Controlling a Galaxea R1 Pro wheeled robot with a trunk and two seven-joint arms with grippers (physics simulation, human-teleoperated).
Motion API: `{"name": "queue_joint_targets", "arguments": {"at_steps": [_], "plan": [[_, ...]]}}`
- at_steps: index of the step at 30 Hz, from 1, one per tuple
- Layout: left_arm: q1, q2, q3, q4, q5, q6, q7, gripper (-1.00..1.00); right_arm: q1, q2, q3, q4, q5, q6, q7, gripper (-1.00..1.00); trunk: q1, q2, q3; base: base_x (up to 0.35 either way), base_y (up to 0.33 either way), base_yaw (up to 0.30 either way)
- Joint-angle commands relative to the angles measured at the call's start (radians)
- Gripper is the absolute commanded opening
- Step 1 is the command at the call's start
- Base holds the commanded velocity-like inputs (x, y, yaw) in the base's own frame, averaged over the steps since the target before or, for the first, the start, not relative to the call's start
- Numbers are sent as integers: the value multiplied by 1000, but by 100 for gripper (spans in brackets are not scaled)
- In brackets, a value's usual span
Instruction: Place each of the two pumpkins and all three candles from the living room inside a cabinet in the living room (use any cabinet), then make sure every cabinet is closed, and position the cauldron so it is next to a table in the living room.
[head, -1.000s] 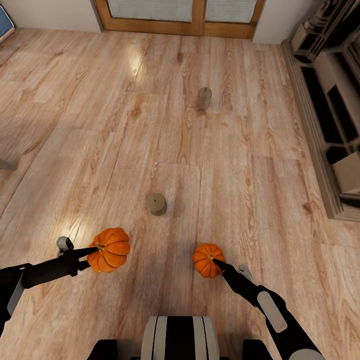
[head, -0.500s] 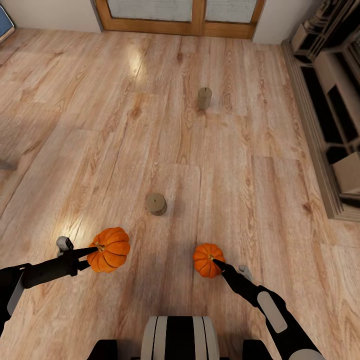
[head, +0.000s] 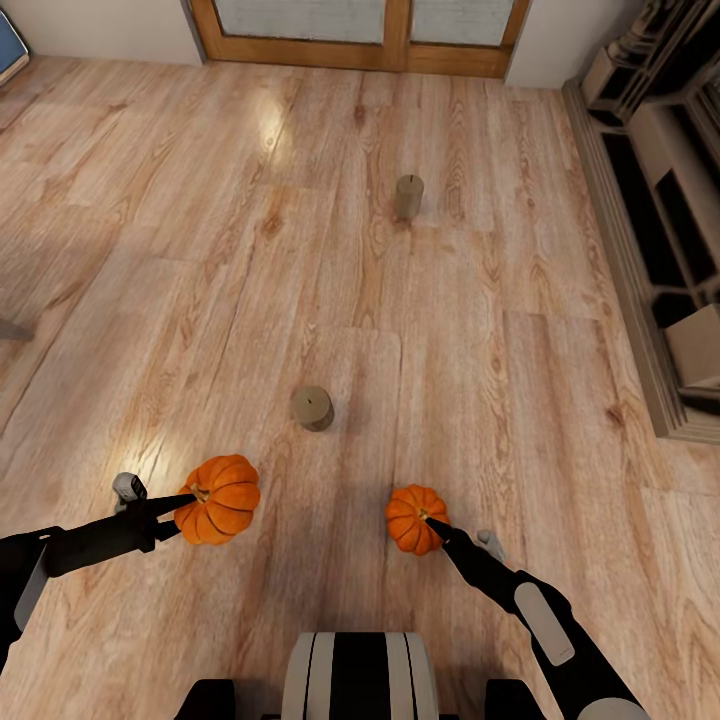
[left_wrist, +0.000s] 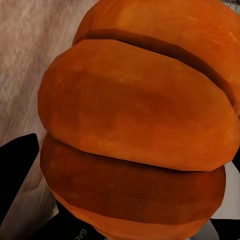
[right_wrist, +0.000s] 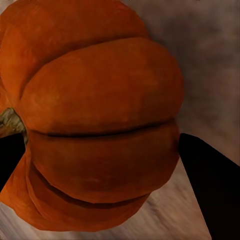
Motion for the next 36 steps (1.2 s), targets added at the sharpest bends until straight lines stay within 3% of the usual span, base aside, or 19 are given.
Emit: {"name": "queue_joint_targets", "arguments": {"at_steps": [1, 8, 22, 36], "plan": [[0, 0, 0, 0, 0, -1, 0, -100, 0, 0, -3, 1, 16, -3, -58, -100, 0, 0, 0, 0, 0, 0], [0, 0, 0, 0, 0, -1, 0, -100, 0, 0, -2, 1, 15, -3, -58, -100, -1, 1, 12, 0, 0, 0], [0, 0, 0, 0, 0, 0, 0, -100, 0, 0, 0, 0, 8, 7, -52, -100, -7, 4, 66, 0, 0, 0], [0, 0, -1, 0, -1, 0, 0, -100, 3, -2, -1, -8, 2, 4, 115, -100, -14, 7, 120, 0, 0, 0]]}}
